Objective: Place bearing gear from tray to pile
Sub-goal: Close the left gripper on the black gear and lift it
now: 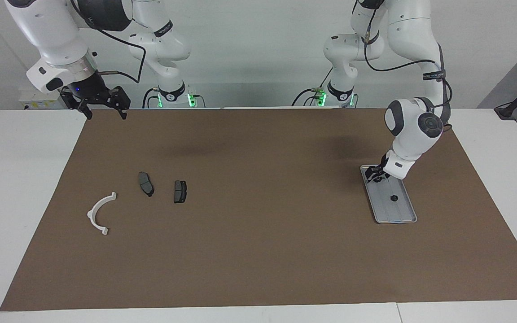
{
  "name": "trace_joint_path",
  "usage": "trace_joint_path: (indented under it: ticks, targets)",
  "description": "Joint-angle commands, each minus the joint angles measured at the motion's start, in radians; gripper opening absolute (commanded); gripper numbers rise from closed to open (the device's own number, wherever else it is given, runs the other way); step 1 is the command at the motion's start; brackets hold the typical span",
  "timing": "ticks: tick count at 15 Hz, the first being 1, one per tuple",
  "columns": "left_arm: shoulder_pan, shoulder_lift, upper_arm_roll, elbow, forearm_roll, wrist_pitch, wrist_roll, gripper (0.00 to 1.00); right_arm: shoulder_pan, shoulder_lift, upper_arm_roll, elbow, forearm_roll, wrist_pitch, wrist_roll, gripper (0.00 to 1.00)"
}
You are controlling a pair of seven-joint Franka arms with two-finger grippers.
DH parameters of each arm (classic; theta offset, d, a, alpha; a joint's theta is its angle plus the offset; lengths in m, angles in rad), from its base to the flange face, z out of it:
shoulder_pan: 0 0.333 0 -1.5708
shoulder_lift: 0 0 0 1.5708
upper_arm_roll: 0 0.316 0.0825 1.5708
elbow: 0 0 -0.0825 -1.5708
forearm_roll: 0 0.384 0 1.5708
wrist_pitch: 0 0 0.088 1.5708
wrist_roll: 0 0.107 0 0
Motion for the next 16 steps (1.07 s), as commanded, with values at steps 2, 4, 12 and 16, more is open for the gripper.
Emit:
trace_joint_path:
  ticks: [2, 4, 12, 16]
  targets:
    - [-0.006, -0.005, 0.007, -0.021, 0.014, 0.024, -0.003, 0.64, -0.036, -0.020, 0.004, -0.029, 0.016, 0.029, -0.026, 1.00]
    - [-0.006, -0.005, 0.005, -0.021, 0.014, 0.027, -0.003, 0.52, -0.036, -0.022, 0.004, -0.034, 0.016, 0.027, -0.028, 1.00]
    - [-0.014, -0.004, 0.007, 0.033, 0.017, -0.019, 0.003, 0.15, -0.034, -0.022, 0.004, -0.040, 0.016, 0.034, -0.026, 1.00]
    - [-0.027, -0.004, 0.005, 0.186, 0.016, -0.172, -0.011, 0.15, -0.036, -0.022, 0.004, -0.043, 0.016, 0.043, -0.031, 1.00]
